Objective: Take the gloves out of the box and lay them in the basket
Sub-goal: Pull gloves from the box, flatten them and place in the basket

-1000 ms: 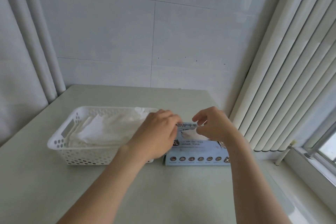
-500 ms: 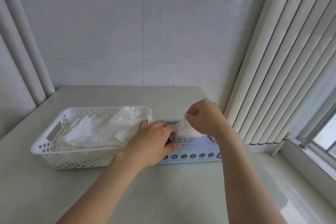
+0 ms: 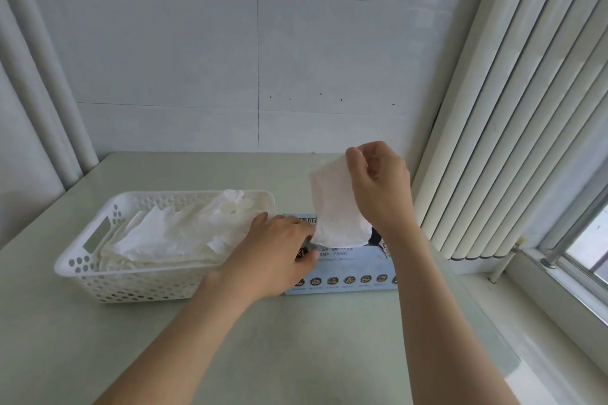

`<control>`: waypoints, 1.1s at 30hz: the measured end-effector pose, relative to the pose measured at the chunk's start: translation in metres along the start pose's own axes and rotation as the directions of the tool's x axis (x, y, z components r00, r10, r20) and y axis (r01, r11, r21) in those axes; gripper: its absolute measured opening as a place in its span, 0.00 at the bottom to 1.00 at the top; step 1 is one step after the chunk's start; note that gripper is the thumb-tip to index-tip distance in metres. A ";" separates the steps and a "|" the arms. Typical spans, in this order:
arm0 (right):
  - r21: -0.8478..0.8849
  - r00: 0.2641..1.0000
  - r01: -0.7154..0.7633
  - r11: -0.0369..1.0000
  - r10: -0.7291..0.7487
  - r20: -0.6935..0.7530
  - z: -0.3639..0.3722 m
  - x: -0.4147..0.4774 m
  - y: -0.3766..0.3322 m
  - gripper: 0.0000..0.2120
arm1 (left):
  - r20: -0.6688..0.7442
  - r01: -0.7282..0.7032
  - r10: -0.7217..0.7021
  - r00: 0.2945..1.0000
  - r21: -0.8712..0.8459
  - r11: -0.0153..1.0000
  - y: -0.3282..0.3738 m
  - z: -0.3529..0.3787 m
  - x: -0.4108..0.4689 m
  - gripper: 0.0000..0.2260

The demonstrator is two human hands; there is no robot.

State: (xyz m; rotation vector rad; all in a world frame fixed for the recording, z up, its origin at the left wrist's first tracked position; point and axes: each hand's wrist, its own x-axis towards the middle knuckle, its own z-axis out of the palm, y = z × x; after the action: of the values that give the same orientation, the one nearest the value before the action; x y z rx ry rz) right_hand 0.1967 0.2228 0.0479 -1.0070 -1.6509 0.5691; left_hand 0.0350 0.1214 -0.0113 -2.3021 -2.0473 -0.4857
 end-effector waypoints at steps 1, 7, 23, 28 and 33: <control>0.008 1.000 0.003 1.000 -0.003 0.008 0.002 -0.001 0.000 0.08 | -0.030 0.004 -0.004 1.000 -0.011 1.000 -0.001 -0.001 0.000 0.10; 0.171 0.995 -0.093 0.981 0.098 -0.024 0.008 -0.004 -0.010 0.10 | -0.207 0.066 -0.127 0.970 -0.280 0.958 0.005 -0.015 0.003 0.21; -0.008 0.869 -0.387 0.922 0.367 0.330 -0.008 -0.011 -0.038 0.15 | -0.045 0.076 -0.588 0.808 -0.981 0.180 -0.007 -0.047 0.006 0.12; -0.468 0.744 -0.158 0.869 0.417 0.522 -0.008 -0.018 -0.039 0.15 | -0.003 0.098 -0.473 0.881 -0.977 0.188 -0.003 -0.059 -0.002 0.12; -0.249 0.775 0.093 0.964 0.087 0.626 0.000 -0.024 -0.046 0.20 | -0.009 0.113 -0.408 0.913 -0.955 0.274 -0.001 -0.065 -0.005 0.11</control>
State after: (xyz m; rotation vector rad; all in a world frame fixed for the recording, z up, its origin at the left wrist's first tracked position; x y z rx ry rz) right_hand 0.1832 0.1780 0.0712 -1.0692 -2.3862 0.7524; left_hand 0.0198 0.1024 0.0497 -1.9130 -2.2777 -2.4915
